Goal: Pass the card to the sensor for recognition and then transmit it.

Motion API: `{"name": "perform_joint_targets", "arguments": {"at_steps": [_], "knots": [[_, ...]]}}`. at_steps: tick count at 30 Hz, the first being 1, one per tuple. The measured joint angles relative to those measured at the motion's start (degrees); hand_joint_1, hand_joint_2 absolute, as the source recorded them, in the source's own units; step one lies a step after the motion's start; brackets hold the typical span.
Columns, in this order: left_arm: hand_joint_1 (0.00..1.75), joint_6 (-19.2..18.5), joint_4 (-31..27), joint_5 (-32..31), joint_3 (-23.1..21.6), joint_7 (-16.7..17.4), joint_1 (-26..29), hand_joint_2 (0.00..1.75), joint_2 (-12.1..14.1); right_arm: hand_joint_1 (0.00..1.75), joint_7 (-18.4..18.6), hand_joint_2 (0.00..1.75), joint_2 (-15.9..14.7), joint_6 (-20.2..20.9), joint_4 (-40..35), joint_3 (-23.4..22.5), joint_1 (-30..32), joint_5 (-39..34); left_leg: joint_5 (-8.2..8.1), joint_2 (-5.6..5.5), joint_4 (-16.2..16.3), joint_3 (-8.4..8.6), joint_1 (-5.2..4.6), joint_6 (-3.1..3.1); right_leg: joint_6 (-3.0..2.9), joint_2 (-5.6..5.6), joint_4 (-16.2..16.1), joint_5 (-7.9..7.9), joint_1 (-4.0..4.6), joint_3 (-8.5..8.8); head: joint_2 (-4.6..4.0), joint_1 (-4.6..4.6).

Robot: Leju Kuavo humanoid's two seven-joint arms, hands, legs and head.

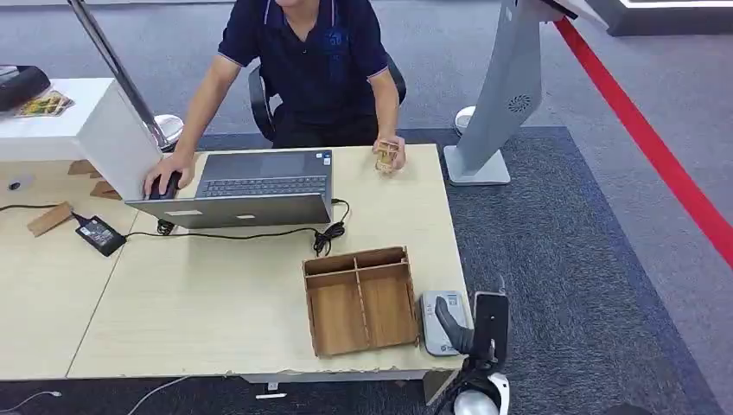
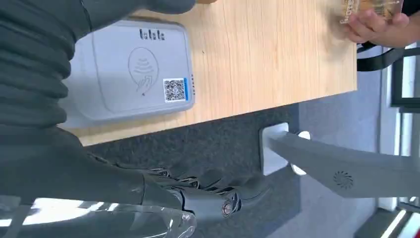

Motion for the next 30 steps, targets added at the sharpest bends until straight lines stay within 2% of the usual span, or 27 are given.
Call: {"name": "perform_joint_targets", "arguments": {"at_steps": [5, 15, 26, 27, 30], "knots": [[0.0, 0.0, 0.0, 0.02, 0.0, -0.02, 0.0, 0.0, 0.0, 0.0, -0.13, 1.75, -0.09, 0.0, -0.39, 0.66, 0.06, -0.51, 0.0, 0.0, 0.0, 0.0, 0.0, 0.0, 0.0, 0.0, 0.0, 0.0, 0.0, 0.0, 0.0, 0.0], [0.0, 0.02, 0.0, 0.02, 0.0, -0.02, 0.0, 0.0, -0.02, 0.0, 2.34, 1.75, 0.61, -0.02, -0.39, 0.22, 0.15, 22.28, 0.0, 0.0, 0.0, 0.01, 0.0, 0.0, 0.0, 0.0, 0.0, 0.0, 0.0, 0.0, 0.0, 0.0], [0.0, 0.02, 0.0, 0.0, 0.0, 0.0, 0.01, 0.0, -0.02, 0.0, 2.76, 1.75, 1.97, -0.04, -0.39, -1.62, 0.41, 30.36, 0.0, 0.0, 0.0, 0.0, 0.0, 0.0, 0.0, 0.0, 0.0, 0.0, 0.0, 0.0, 0.0, 0.0], [0.0, 0.0, 0.0, 0.0, 0.0, 0.0, 0.01, 0.0, -0.02, 1.75, 2.91, 1.75, 2.05, -0.04, -0.39, -1.71, 0.42, 30.54, 0.0, 0.0, 0.0, 0.0, 0.0, 0.0, 0.0, 0.0, 0.0, 0.0, 0.0, 0.0, 0.0, 0.0], [0.0, 0.02, 0.0, 0.0, 0.0, 0.0, 0.01, 0.0, -0.02, 1.75, 3.06, 1.75, 2.14, -0.04, -0.39, -1.9, 0.43, 30.3, 0.0, 0.01, 0.0, 0.0, 0.0, 0.0, 0.0, 0.0, 0.0, 0.0, 0.0, 0.0, 0.0, 0.0]]}}
